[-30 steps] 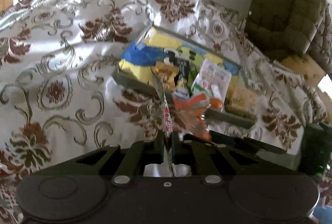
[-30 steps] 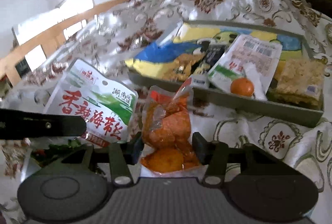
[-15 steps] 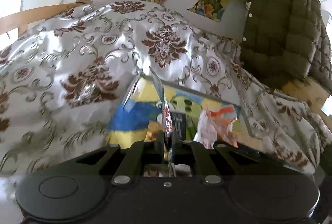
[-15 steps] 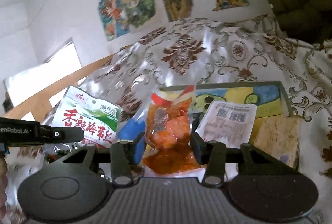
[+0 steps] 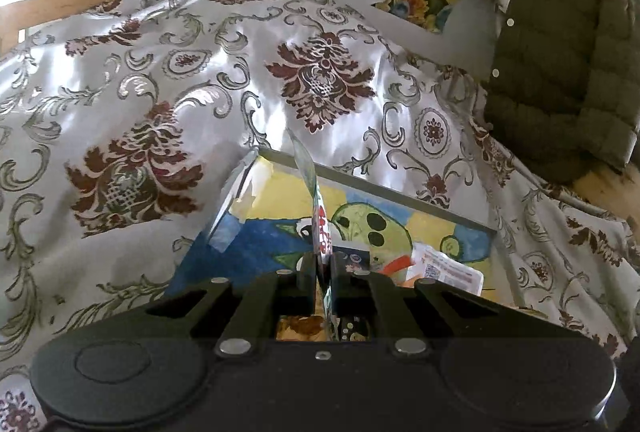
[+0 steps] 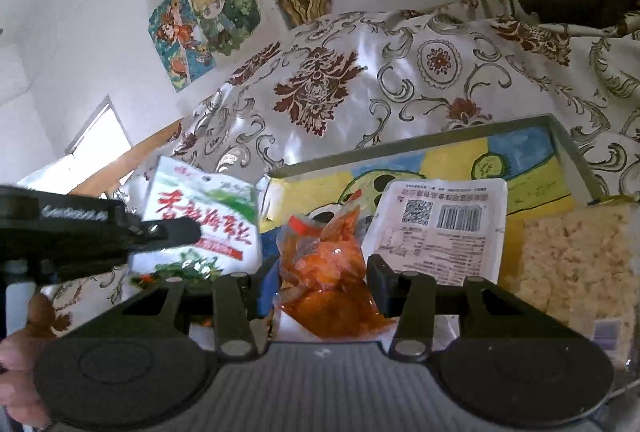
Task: Organize snacks
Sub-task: 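Carry both packets to the tray and release the seaweed packet from the left tool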
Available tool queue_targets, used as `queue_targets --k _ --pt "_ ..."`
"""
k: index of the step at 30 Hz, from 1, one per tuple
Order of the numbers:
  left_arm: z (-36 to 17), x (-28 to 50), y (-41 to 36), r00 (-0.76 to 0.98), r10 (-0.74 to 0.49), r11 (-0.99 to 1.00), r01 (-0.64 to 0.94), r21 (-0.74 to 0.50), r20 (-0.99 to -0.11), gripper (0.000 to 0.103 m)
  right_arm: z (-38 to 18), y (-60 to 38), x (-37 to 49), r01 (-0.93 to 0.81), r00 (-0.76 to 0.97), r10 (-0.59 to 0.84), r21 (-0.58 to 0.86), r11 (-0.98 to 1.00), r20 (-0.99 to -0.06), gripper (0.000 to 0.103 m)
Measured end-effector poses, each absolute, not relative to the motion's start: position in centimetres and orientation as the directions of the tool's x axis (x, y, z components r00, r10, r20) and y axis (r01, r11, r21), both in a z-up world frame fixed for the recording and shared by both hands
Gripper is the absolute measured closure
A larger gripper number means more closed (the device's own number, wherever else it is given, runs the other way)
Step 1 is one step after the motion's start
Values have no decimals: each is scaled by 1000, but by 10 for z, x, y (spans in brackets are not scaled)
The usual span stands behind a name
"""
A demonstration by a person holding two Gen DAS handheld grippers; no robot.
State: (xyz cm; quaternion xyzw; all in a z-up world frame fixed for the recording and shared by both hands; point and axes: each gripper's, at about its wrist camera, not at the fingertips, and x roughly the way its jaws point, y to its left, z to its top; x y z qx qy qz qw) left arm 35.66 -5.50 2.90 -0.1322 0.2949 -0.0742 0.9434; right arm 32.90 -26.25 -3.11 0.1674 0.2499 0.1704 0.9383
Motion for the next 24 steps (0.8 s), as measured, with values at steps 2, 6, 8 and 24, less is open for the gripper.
queue_targets --k 2,6,8,24 --pt "27 360 -55 813 -215 956 63 -286 -541 97 -34 -257 328 -239 815 399 383 892 -421 52" --pt "20 363 -52 804 -219 955 60 -291 -552 97 -34 -245 325 -250 819 381 332 910 -429 51" --pt "16 363 -49 800 -216 953 48 -299 -560 97 -34 -239 324 -250 821 368 304 919 -437 50" --pt "1 342 -35 792 -81 971 -74 -226 -605 19 -22 -227 299 -246 843 300 176 953 -446 18"
